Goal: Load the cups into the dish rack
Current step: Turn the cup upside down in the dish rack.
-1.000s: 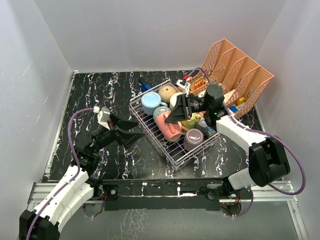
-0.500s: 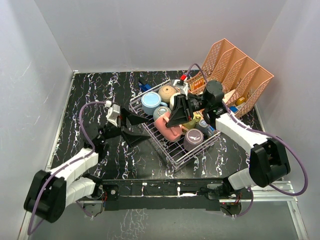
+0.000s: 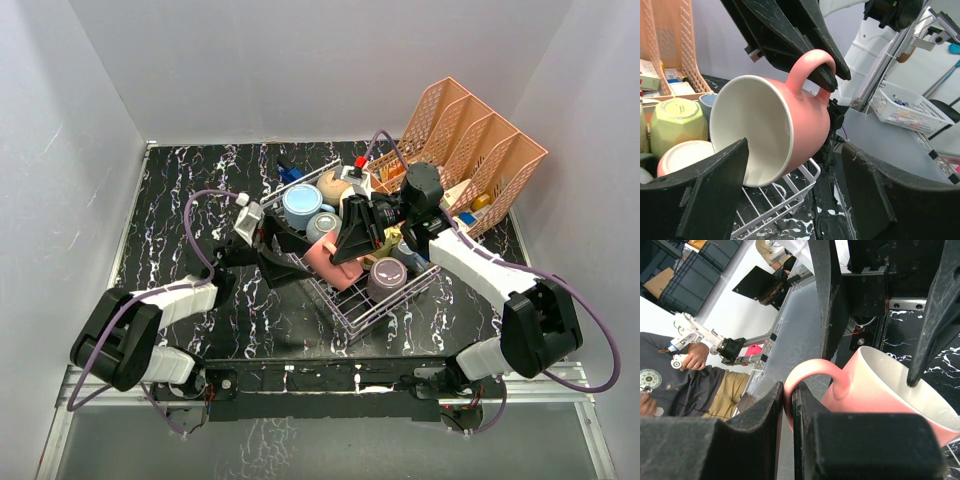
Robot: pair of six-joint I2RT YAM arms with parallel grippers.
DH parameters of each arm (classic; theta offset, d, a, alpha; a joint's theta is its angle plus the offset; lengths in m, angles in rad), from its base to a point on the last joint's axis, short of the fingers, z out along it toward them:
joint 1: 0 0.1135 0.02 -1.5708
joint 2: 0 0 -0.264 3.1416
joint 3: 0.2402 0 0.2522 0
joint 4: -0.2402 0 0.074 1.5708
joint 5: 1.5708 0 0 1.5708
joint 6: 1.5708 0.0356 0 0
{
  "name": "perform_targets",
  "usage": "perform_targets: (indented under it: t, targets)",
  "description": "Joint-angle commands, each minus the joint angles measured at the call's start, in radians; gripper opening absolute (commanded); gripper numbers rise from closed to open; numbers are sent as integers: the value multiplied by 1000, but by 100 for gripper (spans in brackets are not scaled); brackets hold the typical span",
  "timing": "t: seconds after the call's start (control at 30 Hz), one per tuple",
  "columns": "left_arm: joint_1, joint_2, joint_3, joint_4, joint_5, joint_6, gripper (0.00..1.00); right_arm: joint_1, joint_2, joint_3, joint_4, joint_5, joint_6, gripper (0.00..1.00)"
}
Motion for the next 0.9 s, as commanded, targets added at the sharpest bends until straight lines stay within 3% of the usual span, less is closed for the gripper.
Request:
perform_targets:
  t: [0.0,0.27,0.33,0.4,0.43,0.6,0.63,0.8,0.87]
  targets:
    - [-40,25,46,75,34,53,70,4,-61,63,42,1,-16,8]
    - [-124,153,94,206,62,-9,39,5,-71,37,34,7,-28,8]
    - [-137,177,102,235,78,-26,27,5,-72,34,27,4,-30,8]
    - [-142,191,111,239,95,-54,6,5,-76,31,7,3,-55,8]
    - [-141,193,115,240,100,-73,0,5,-80,31,-2,-1,-69,8]
    - [-140,149,102,239,88,-152,0,-15,-93,59,-199,-10,-257,11]
    - [-140,140,96,240,85,-168,0,-25,-94,60,-220,-14,-290,15]
    - [-141,87,36,240,42,-233,0,-118,-84,72,-283,-24,-383,60]
    - [-138,54,4,239,30,-251,0,-175,-79,110,-399,9,-499,72]
